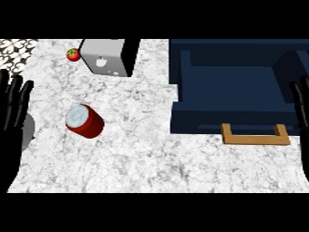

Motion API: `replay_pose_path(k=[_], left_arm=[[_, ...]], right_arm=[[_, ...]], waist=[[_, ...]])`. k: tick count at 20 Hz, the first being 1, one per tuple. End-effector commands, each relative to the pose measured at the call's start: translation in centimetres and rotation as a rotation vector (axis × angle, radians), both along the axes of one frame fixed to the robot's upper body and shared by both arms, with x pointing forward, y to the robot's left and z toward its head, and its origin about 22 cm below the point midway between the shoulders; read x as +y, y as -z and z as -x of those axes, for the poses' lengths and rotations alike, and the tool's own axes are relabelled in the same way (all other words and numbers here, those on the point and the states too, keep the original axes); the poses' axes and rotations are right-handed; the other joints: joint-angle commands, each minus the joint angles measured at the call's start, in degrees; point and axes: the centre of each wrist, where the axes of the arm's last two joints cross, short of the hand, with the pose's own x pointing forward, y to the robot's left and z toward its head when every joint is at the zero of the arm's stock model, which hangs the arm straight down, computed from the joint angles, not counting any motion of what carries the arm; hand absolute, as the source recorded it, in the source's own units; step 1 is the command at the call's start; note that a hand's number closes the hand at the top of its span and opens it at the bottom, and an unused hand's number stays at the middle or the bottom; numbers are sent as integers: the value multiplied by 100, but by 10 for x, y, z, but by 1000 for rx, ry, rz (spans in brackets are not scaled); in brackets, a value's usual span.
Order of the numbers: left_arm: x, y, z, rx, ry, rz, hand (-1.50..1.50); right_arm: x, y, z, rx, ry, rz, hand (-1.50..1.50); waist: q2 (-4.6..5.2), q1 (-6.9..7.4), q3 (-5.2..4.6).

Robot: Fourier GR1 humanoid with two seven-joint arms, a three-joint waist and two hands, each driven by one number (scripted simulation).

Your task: Pick up the can, place it into the drawer and close the drawer

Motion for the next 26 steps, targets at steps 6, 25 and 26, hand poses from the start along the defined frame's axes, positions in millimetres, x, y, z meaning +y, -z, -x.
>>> replay_pose_path(k=[6, 25, 26], left_arm=[[-3, 5, -29, 48, -169, 30, -150], [10, -20, 38, 453, -333, 50, -150], [7, -16, 33, 424, -349, 79, -150]], right_arm=[[10, 12, 6, 24, -95, -13, -150], [-71, 41, 75, 310, 192, -70, -150], [-71, 42, 78, 287, 178, -98, -150]], waist=[[-171, -143, -105], [-180, -145, -105], [-179, -148, -105]])
